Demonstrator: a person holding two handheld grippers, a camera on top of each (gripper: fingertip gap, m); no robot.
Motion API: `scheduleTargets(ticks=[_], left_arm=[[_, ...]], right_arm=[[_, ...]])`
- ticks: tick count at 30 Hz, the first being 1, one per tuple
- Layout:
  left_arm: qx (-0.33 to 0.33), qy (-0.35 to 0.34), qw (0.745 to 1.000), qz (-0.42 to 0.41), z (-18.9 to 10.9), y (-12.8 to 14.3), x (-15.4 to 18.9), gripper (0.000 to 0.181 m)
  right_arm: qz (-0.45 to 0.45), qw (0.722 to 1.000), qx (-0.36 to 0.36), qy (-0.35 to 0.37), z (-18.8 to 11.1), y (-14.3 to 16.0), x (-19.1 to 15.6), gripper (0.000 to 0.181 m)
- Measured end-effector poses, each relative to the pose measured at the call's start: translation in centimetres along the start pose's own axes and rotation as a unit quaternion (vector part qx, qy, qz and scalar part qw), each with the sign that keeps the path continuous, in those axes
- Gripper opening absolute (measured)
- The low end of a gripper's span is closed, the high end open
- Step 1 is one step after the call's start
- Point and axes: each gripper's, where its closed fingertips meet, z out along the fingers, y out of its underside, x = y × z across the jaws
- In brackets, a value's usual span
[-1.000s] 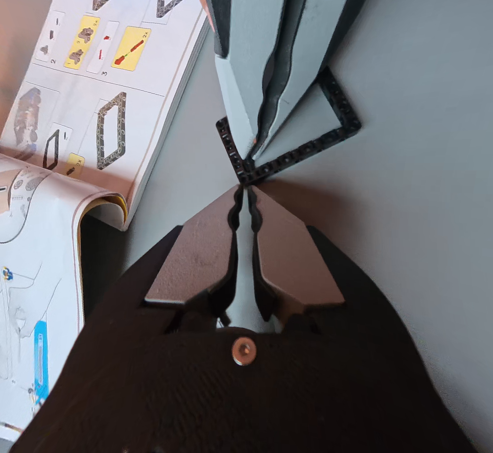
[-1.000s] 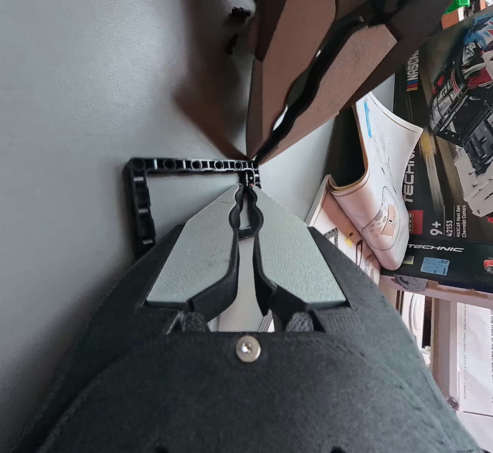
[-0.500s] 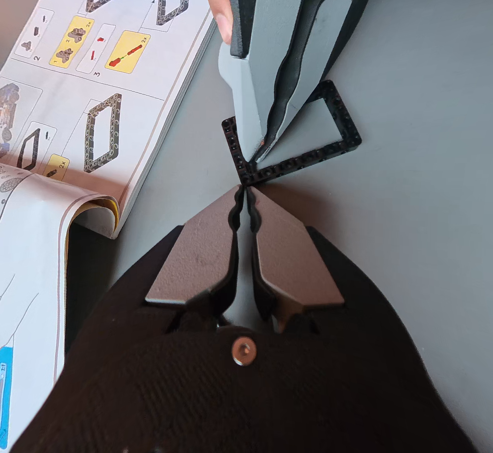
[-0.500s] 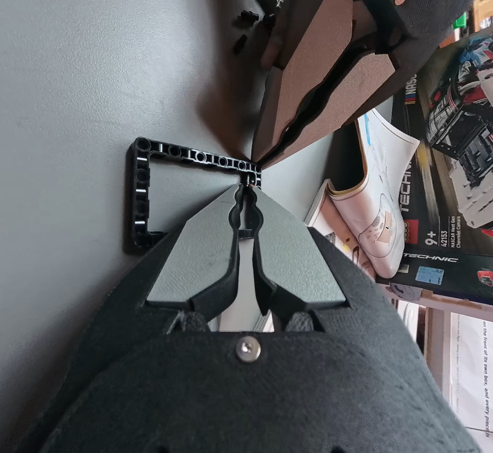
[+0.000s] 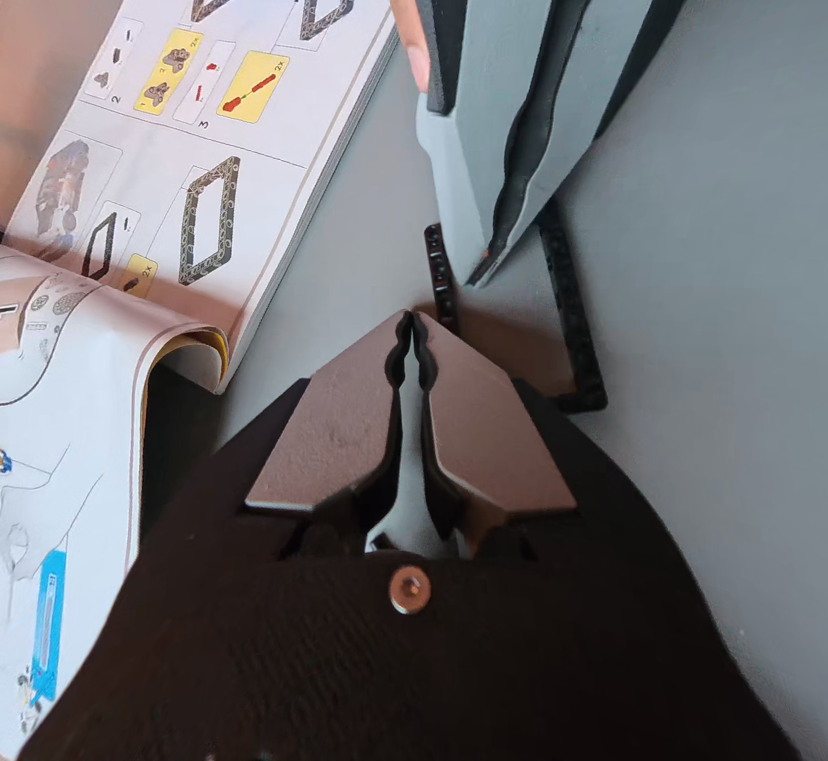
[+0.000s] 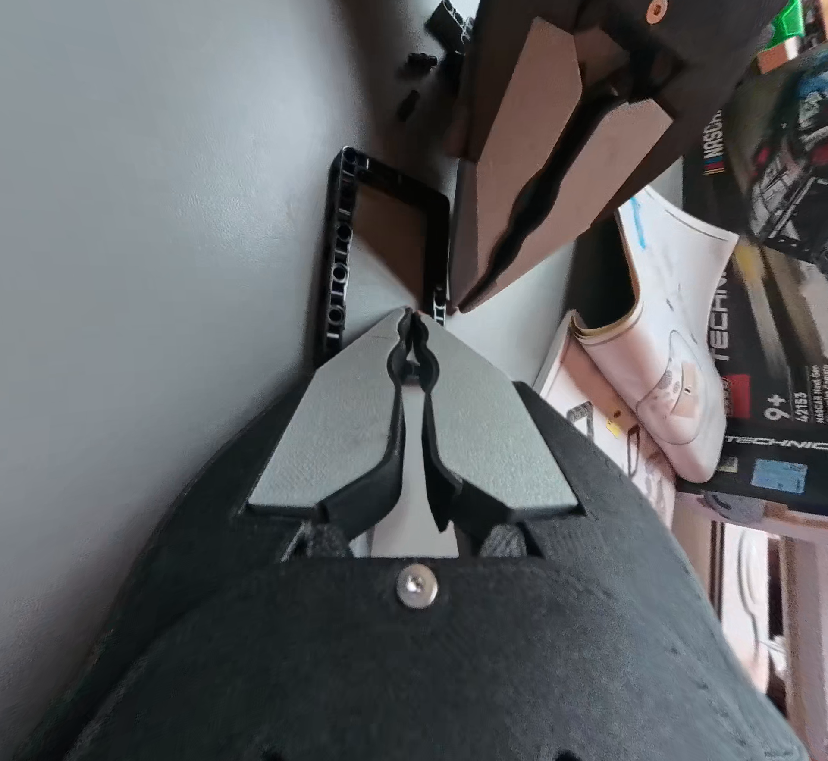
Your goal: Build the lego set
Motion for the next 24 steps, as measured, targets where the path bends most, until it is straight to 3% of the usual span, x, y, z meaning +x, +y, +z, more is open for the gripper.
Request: scheduleTargets(ticks=[1,4,11,19,24], left_arm=[[-0.004,-0.003,1.0,0.006,0.0,0.0,0.1,0.0],[-0.022,-0.011,0.999,0.025,-0.2,0.2,0.1,0.0],[-0.004,-0.011,1.0,-0.025,-1.0,0.1,-0.9,0.0],[-0.009,0.032,0.999,-0.018,-0.7,-0.4,1.2,0.017],[0.001,0.029,0.999,-0.041,-1.5,-1.0,0.7,0.02]], right_arm=[[-0.006,1.0,-0.001,0.002,0.0,0.0,0.0,0.0],[-0.001,1.0,0.006,0.001,0.2,-0.4,-0.1,0.0],[0.064,0.997,0.032,0.023,-1.8,-0.2,1.0,0.0],[0.125,0.992,0.014,0.013,-2.8,0.8,0.7,0.003],[0.133,0.991,0.01,0.005,-3.1,0.2,0.2,0.005]])
